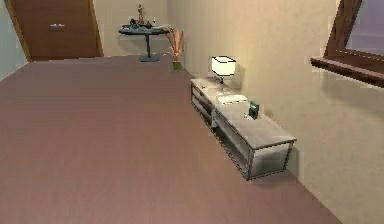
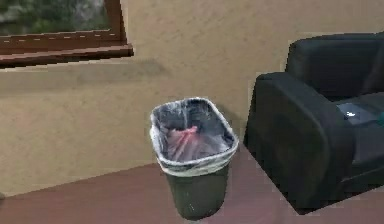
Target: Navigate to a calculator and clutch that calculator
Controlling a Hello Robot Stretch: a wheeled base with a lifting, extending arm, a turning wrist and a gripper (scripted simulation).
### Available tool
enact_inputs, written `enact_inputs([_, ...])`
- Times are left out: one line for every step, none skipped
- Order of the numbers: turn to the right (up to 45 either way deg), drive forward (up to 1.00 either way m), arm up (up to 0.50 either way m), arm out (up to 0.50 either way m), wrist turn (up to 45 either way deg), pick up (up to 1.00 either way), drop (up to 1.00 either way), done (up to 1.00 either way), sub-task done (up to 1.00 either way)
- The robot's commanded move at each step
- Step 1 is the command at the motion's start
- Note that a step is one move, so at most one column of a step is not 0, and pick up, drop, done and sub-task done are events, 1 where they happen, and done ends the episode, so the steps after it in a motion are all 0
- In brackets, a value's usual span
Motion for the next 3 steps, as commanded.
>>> enact_inputs([0.0, 1.00, 0.00, 0.00, 0.0, 0.00, 0.00, 0.00, 0.00])
enact_inputs([18.0, 0.00, 0.00, 0.00, 0.0, 0.00, 0.00, 0.00, 0.00])
enact_inputs([0.0, 0.05, 0.00, 0.00, 0.0, 0.00, 0.00, 0.00, 0.00])
